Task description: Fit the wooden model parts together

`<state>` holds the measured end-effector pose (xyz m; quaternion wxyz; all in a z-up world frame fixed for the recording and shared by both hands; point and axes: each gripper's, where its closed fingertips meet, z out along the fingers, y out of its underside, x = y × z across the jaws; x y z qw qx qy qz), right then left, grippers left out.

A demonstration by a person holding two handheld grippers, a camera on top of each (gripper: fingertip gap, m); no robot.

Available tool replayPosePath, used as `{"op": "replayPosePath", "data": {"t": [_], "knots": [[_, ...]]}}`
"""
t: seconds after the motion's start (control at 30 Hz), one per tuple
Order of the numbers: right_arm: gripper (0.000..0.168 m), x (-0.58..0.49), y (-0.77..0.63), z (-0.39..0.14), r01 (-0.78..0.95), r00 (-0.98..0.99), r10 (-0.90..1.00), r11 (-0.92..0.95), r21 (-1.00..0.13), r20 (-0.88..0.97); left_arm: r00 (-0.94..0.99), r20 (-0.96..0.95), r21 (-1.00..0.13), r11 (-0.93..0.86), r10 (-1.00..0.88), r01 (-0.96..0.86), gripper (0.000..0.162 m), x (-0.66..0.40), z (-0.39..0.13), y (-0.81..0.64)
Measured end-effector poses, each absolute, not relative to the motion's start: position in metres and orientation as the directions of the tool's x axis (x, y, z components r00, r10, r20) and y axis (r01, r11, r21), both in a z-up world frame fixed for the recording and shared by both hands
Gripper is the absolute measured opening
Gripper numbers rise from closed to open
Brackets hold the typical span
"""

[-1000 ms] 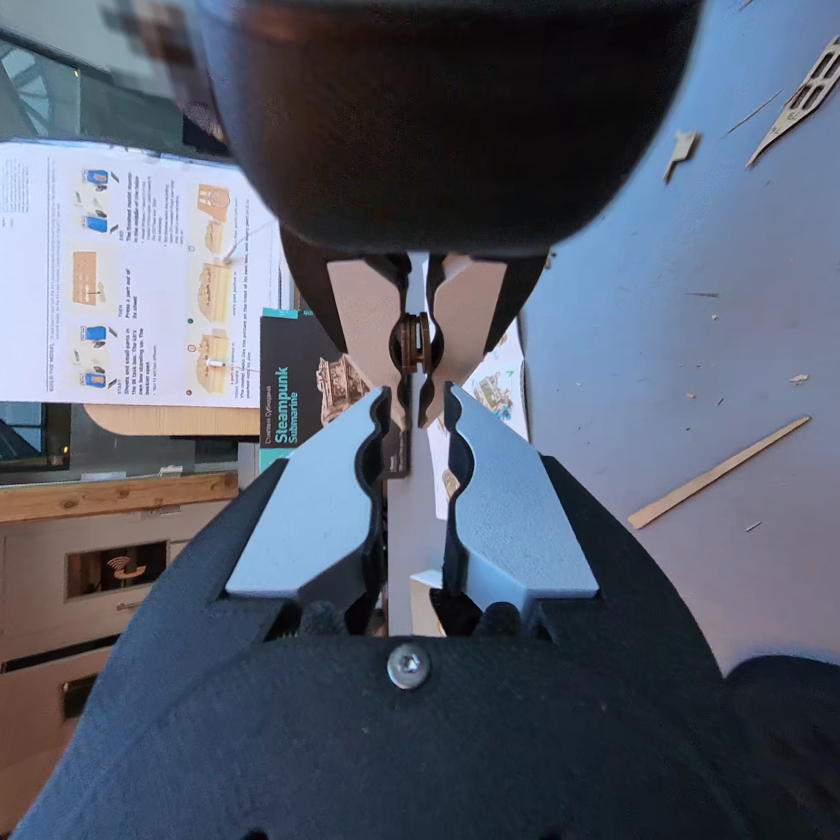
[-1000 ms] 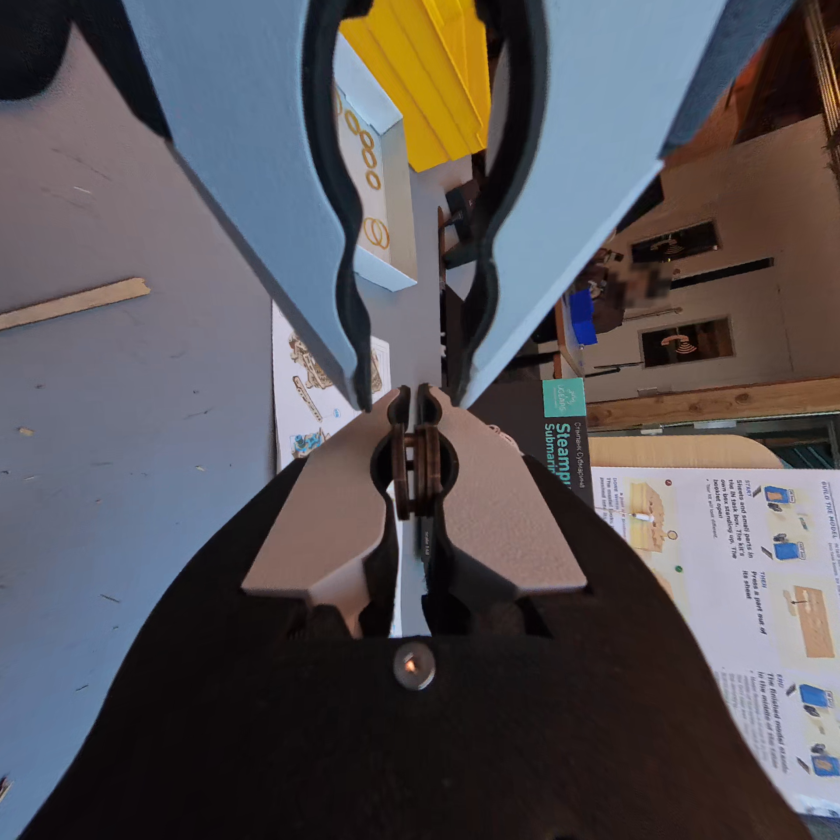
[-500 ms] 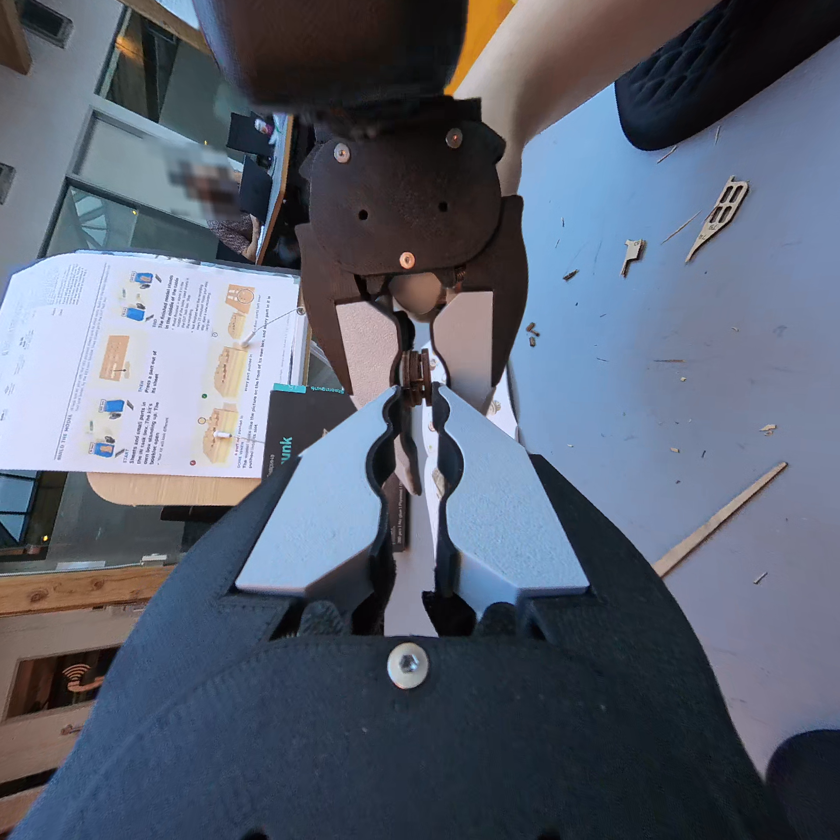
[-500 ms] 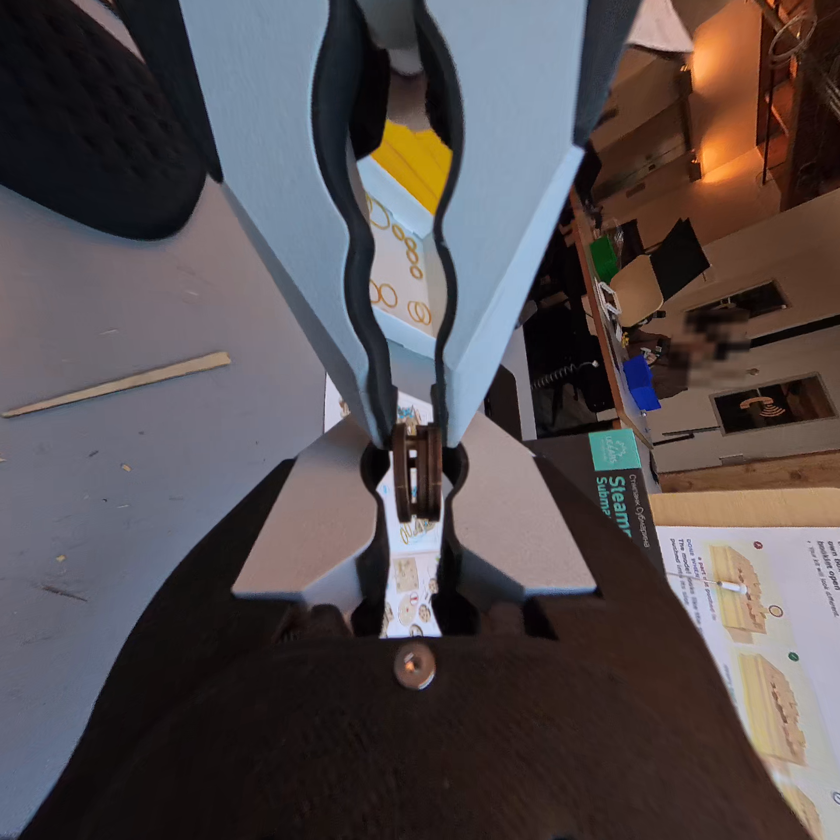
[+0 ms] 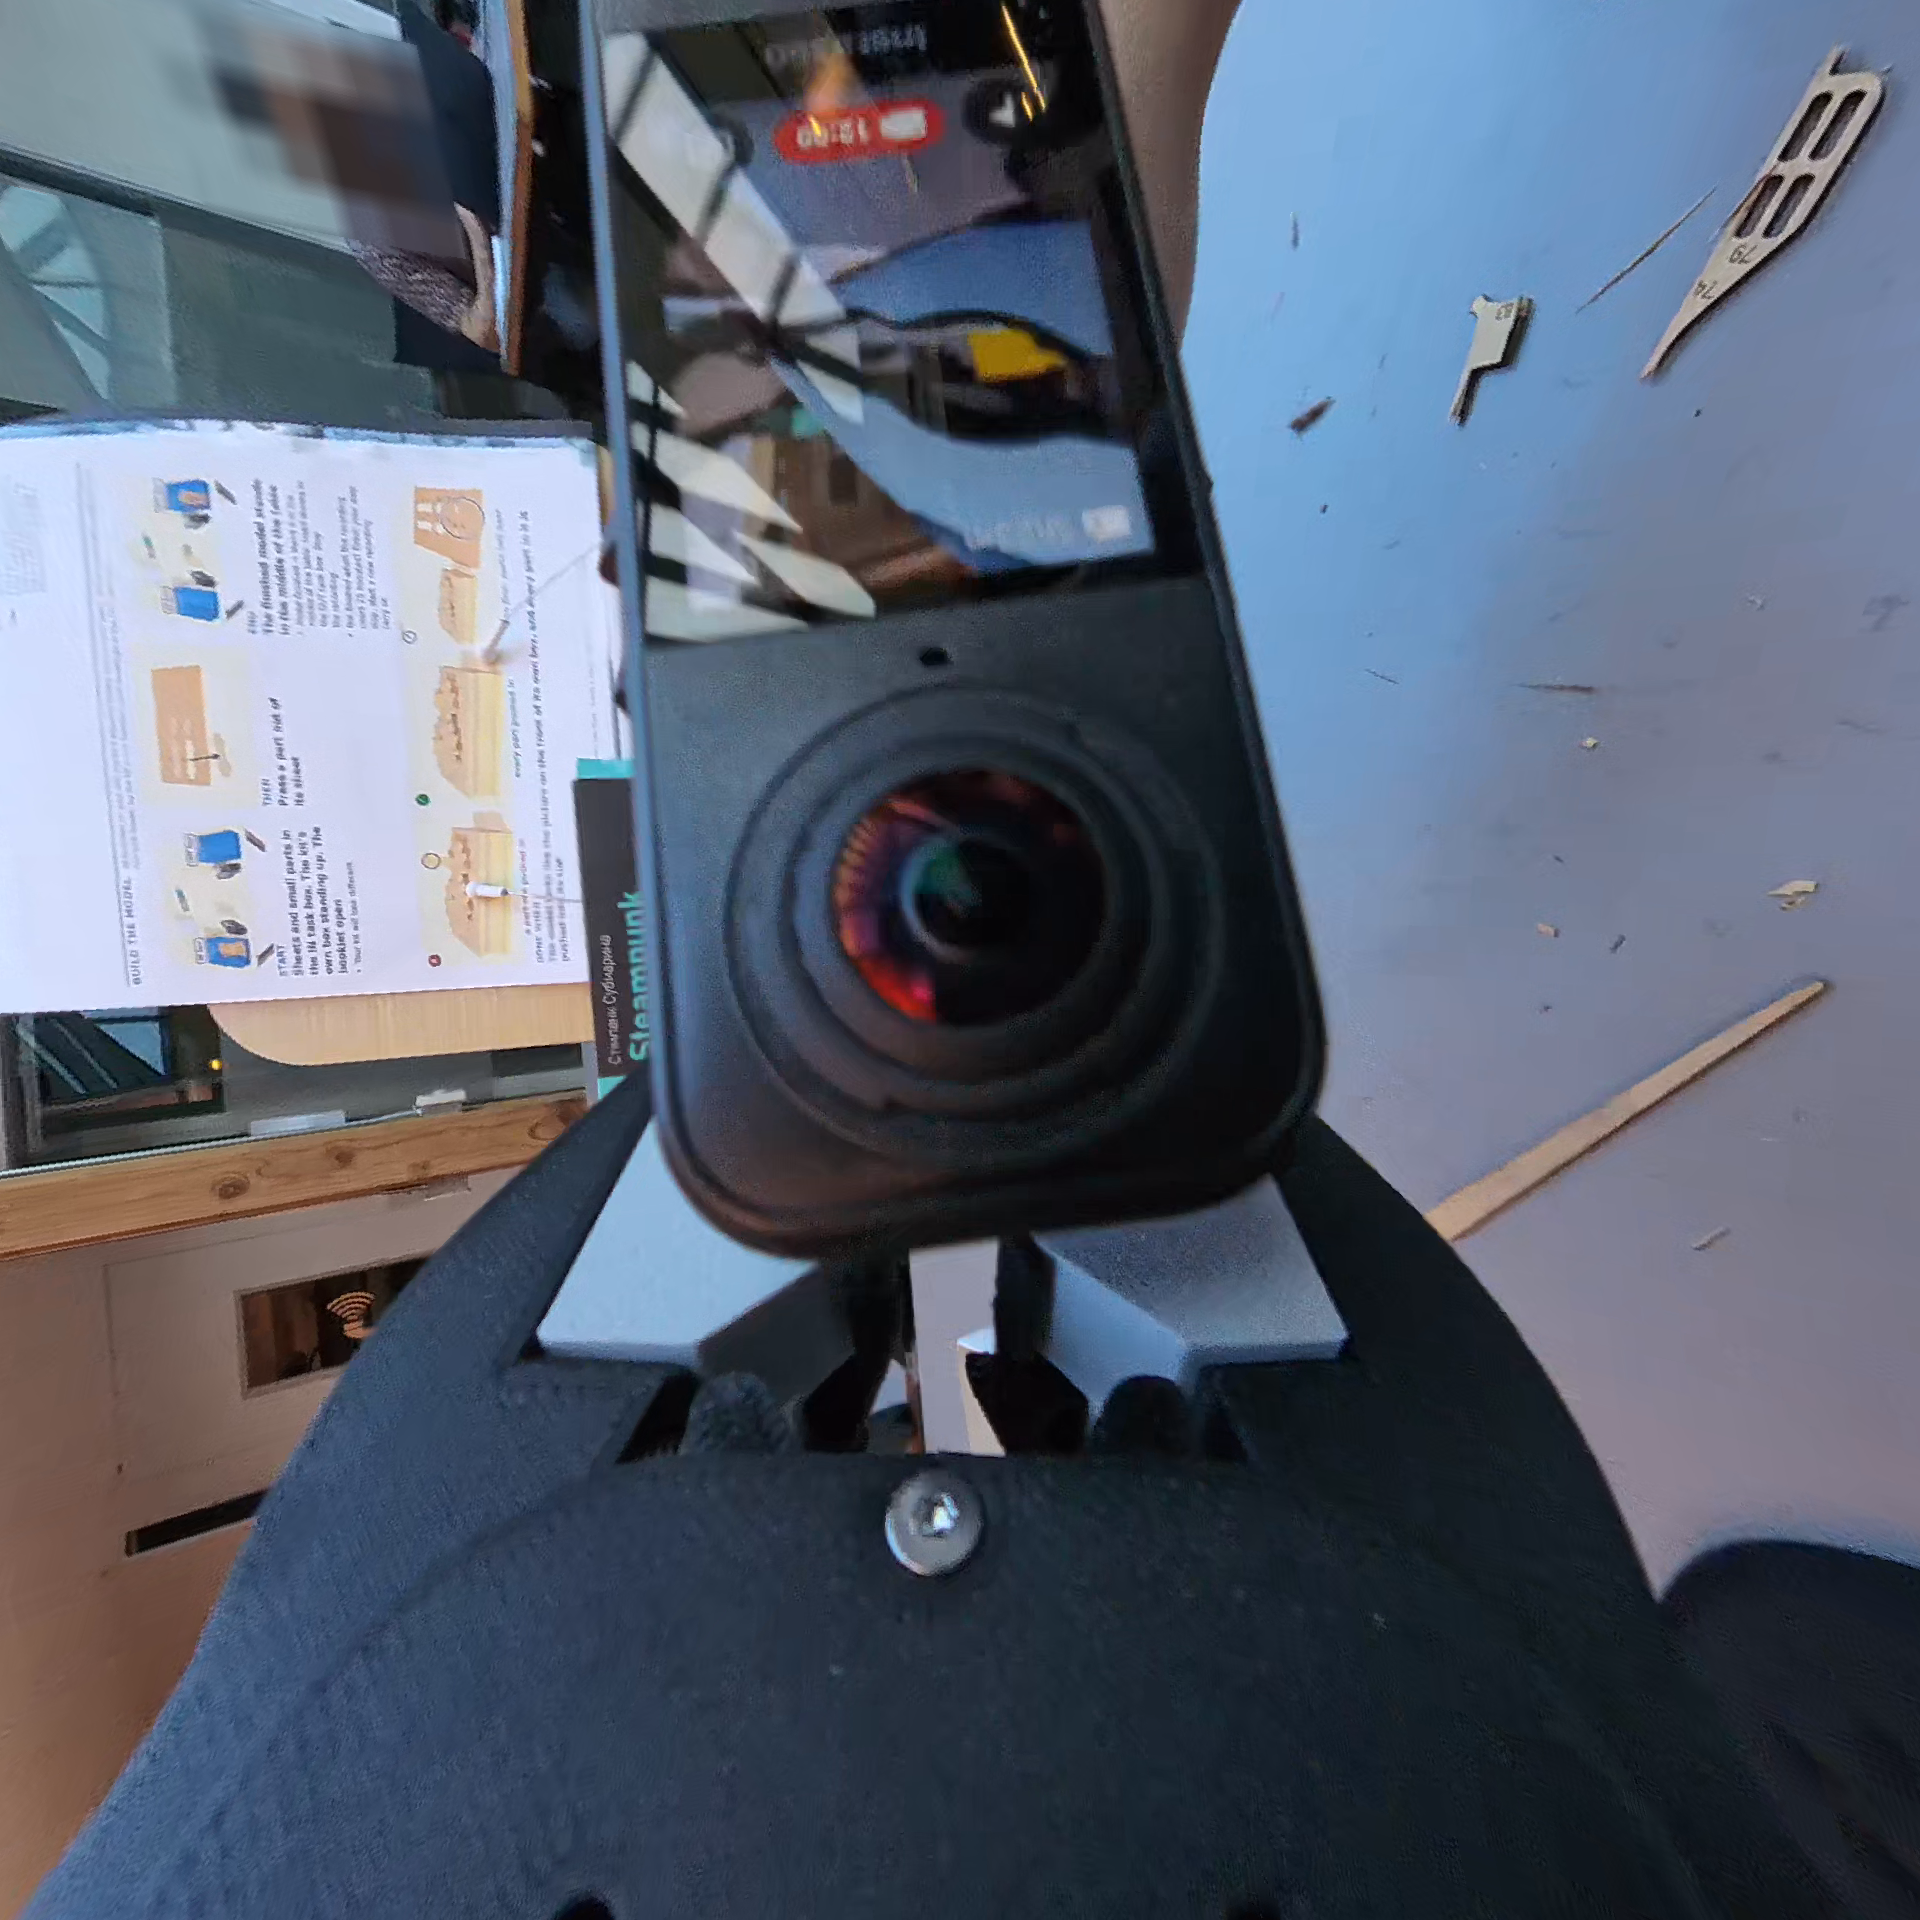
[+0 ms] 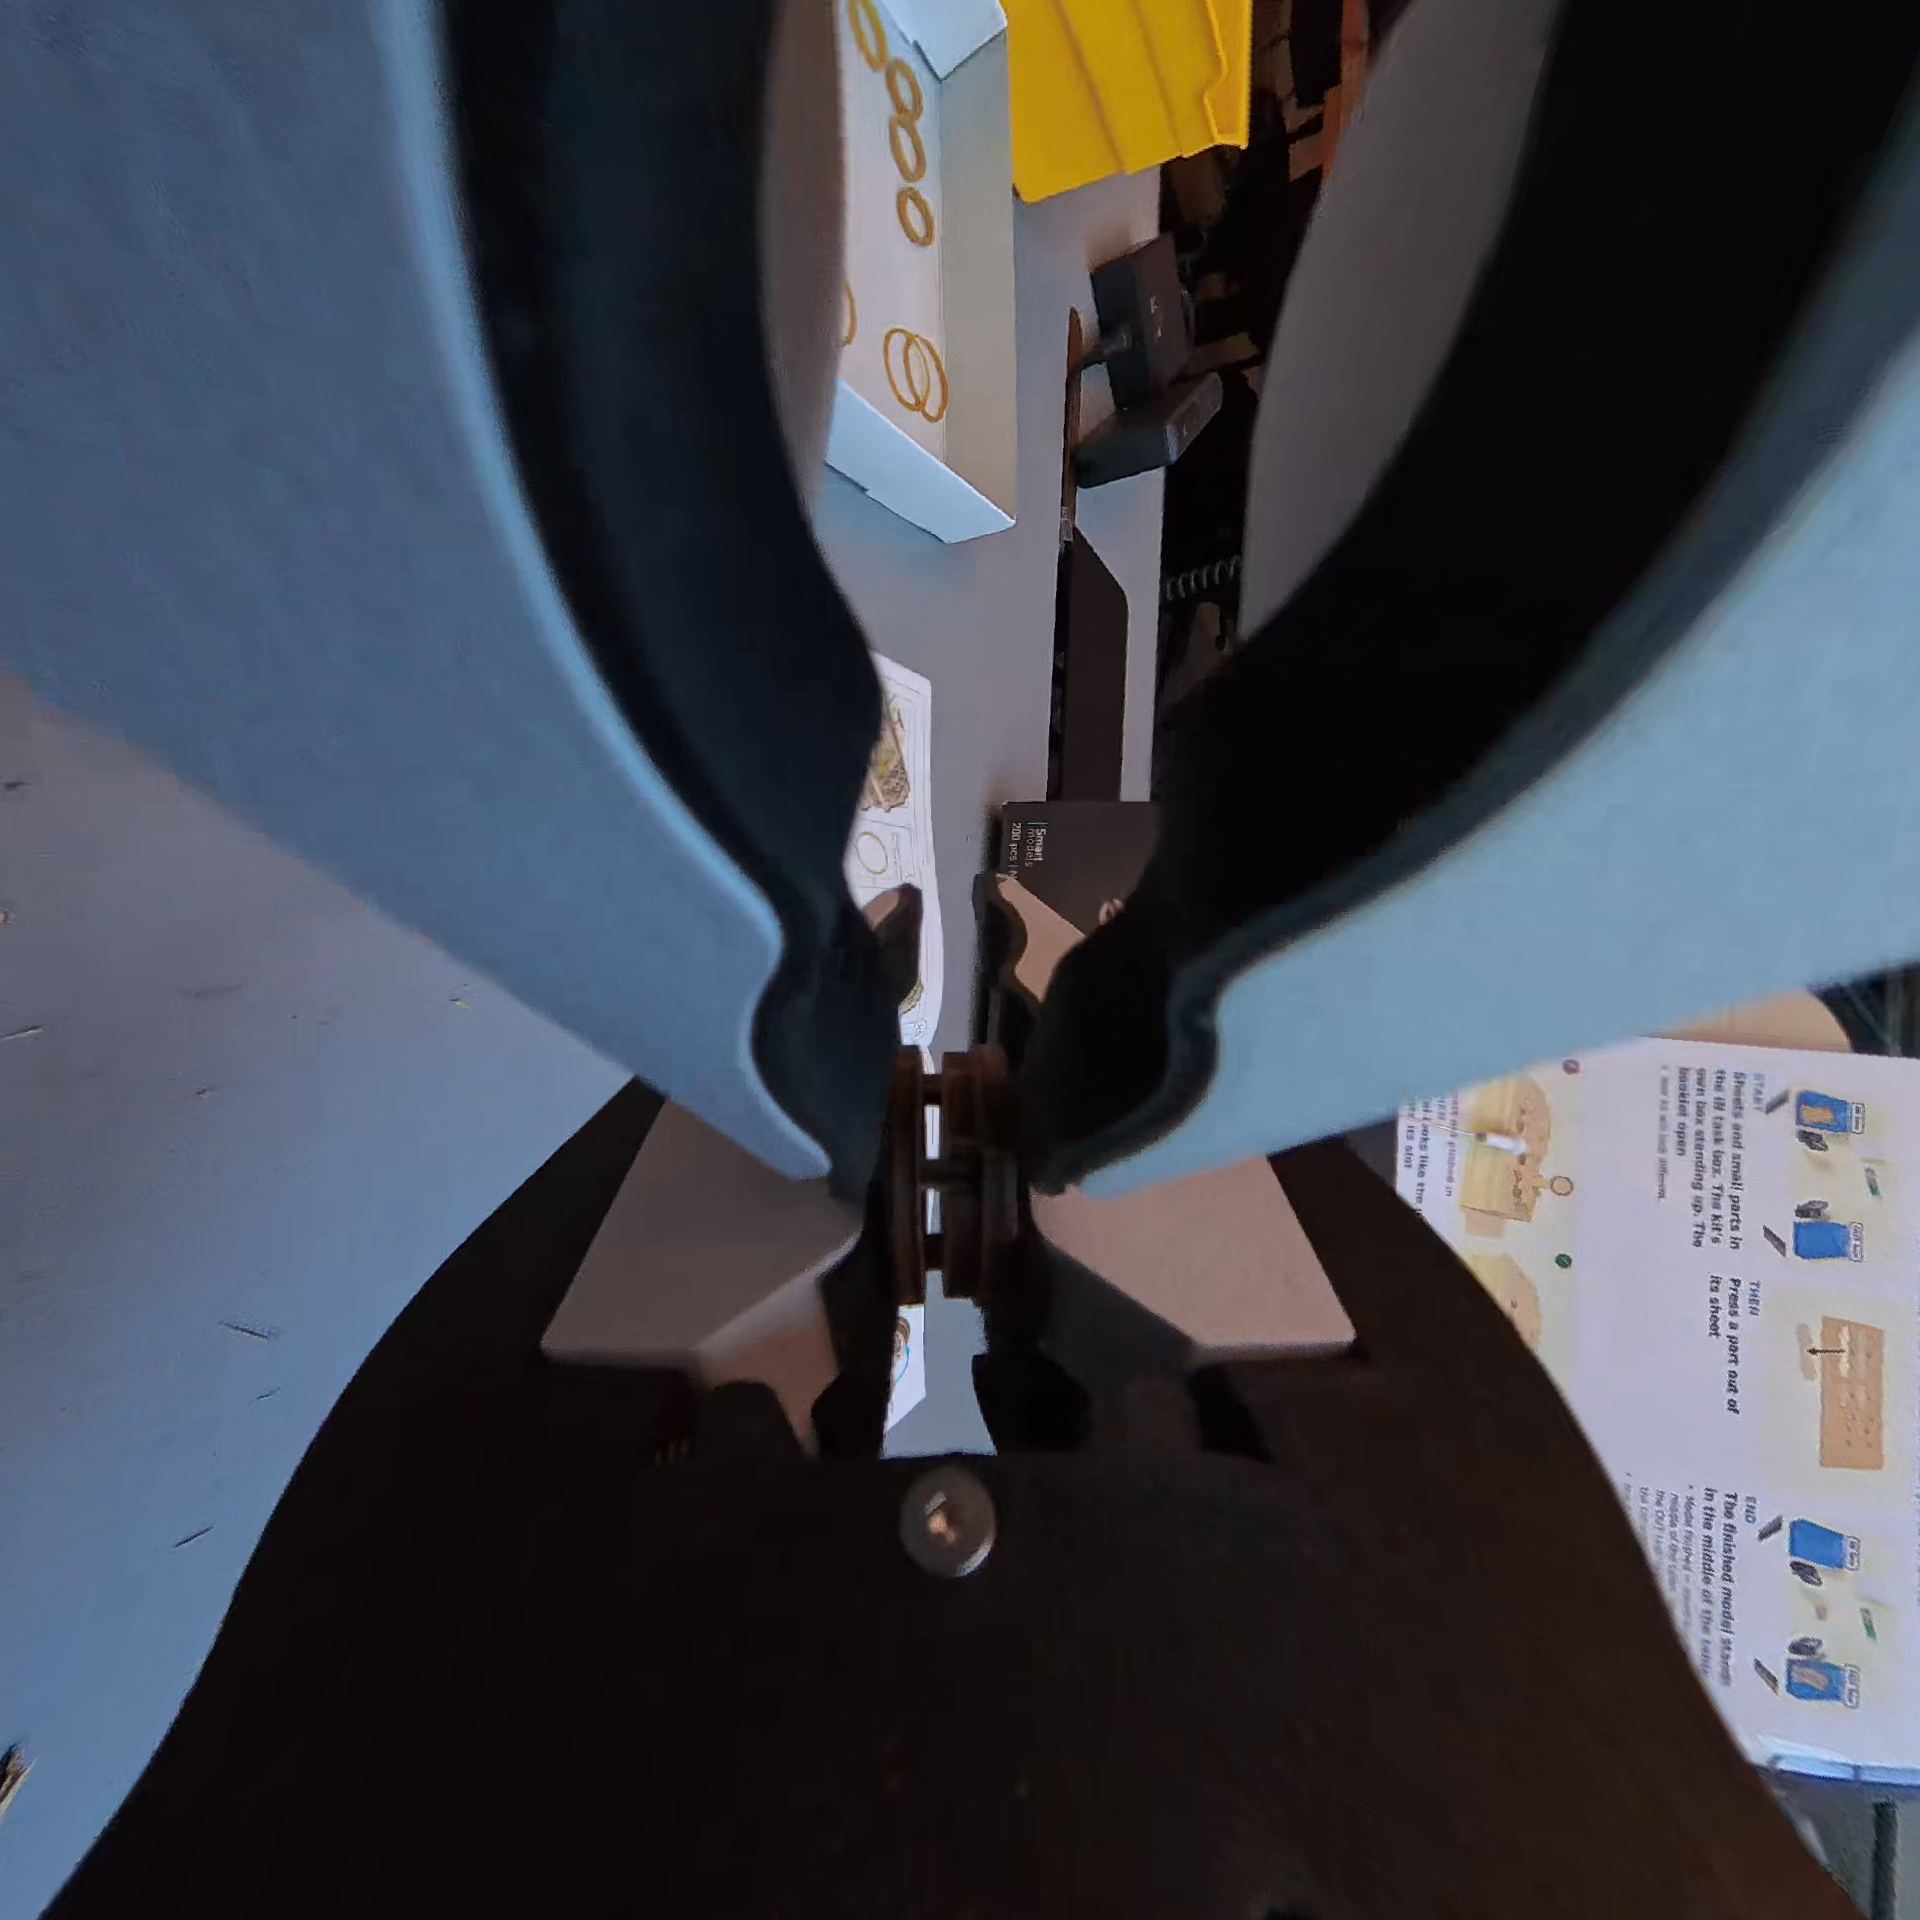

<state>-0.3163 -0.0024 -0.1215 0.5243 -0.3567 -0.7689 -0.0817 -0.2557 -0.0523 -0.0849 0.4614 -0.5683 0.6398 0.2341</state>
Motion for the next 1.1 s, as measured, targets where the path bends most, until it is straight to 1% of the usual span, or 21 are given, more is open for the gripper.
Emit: {"op": "replayPosePath", "data": {"t": [0.03, 0.07, 0.13, 0.2, 0.3, 0.4, 0.47, 0.53, 0.6, 0.7, 0.77, 0.83, 0.87, 0.93, 0.97, 1.03, 1.07, 1.1], "knots": [[0.01, -0.316, -0.003, -0.118, 0.627, -0.182, 0.473, 0.731, -0.269, 0.862, 0.086, -0.86, -0.243, 0.256, -0.504, -0.936, 0.063, -0.255, -0.082, -0.052], [0.01, -0.316, -0.003, -0.116, 0.619, -0.175, 0.484, 0.731, -0.286, 0.857, 0.102, -0.855, -0.26, 0.25, -0.509, -0.933, 0.009, -0.258, -0.08, -0.051], [0.01, -0.316, -0.005, -0.112, 0.598, -0.16, 0.502, 0.735, -0.321, 0.85, 0.124, -0.849, -0.271, 0.221, -0.514, -0.937, 0.017, -0.267, -0.079, -0.047], [0.01, -0.317, -0.01, -0.112, 0.574, -0.163, 0.535, 0.735, -0.362, 0.829, 0.132, -0.841, -0.294, 0.238, -0.525, -0.926, 0.019, -0.267, -0.08, -0.047], [0.01, -0.32, -0.019, -0.115, 0.537, -0.184, 0.578, 0.737, -0.411, 0.795, 0.149, -0.832, -0.353, 0.303, -0.535, -0.885, 0.018, -0.253, -0.076, -0.052], [0.009, -0.32, -0.027, -0.115, 0.477, -0.201, 0.622, 0.737, -0.479, 0.757, 0.128, -0.846, -0.339, 0.336, -0.518, -0.879, 0.01, -0.25, -0.075, -0.054], [0.01, -0.321, -0.03, -0.113, 0.448, -0.2, 0.636, 0.736, -0.507, 0.746, 0.139, -0.837, -0.355, 0.334, -0.529, -0.873, 0.01, -0.249, -0.075, -0.054], [0.018, -0.322, -0.028, -0.115, 0.467, -0.197, 0.618, 0.742, -0.481, 0.761, 0.143, -0.83, -0.355, 0.314, -0.539, -0.881, 0.01, -0.251, -0.076, -0.053], [0.027, -0.322, -0.021, -0.116, 0.513, -0.183, 0.573, 0.749, -0.42, 0.799, 0.128, -0.841, -0.32, 0.292, -0.526, -0.901, 0.01, -0.256, -0.077, -0.051], [0.026, -0.321, -0.01, -0.115, 0.581, -0.153, 0.525, 0.733, -0.354, 0.837, 0.106, -0.86, -0.263, 0.254, -0.5, -0.931, 0.009, -0.259, -0.078, -0.049], [0.026, -0.319, -0.002, -0.114, 0.637, -0.13, 0.513, 0.699, -0.325, 0.848, 0.114, -0.864, -0.246, 0.214, -0.49, -0.945, 0.03, -0.261, -0.079, -0.046], [0.028, -0.317, 0.003, -0.116, 0.691, -0.104, 0.533, 0.646, -0.325, 0.84, 0.121, -0.869, -0.231, 0.176, -0.479, -0.957, 0.051, -0.263, -0.079, -0.043], [0.028, -0.318, 0.003, -0.116, 0.695, -0.091, 0.547, 0.634, -0.34, 0.832, 0.12, -0.874, -0.221, 0.167, -0.471, -0.961, 0.052, -0.264, -0.079, -0.042], [0.026, -0.318, 0.005, -0.113, 0.701, -0.063, 0.556, 0.616, -0.36, 0.829, 0.145, -0.869, -0.246, 0.158, -0.474, -0.956, 0.053, -0.264, -0.078, -0.041], [0.026, -0.317, 0.006, -0.112, 0.704, -0.058, 0.557, 0.611, -0.362, 0.828, 0.156, -0.864, -0.258, 0.156, -0.478, -0.953, 0.052, -0.264, -0.077, -0.041], [0.027, -0.317, 0.006, -0.113, 0.702, -0.064, 0.551, 0.617, -0.355, 0.832, 0.15, -0.867, -0.253, 0.159, -0.476, -0.954, 0.051, -0.263, -0.077, -0.041], [0.025, -0.318, 0.006, -0.113, 0.699, -0.067, 0.542, 0.625, -0.349, 0.837, 0.143, -0.868, -0.246, 0.161, -0.475, -0.956, 0.048, -0.263, -0.078, -0.041], [0.025, -0.317, 0.007, -0.114, 0.698, -0.072, 0.531, 0.632, -0.338, 0.845, 0.139, -0.868, -0.242, 0.163, -0.476, -0.957, 0.047, -0.263, -0.079, -0.041]]}}
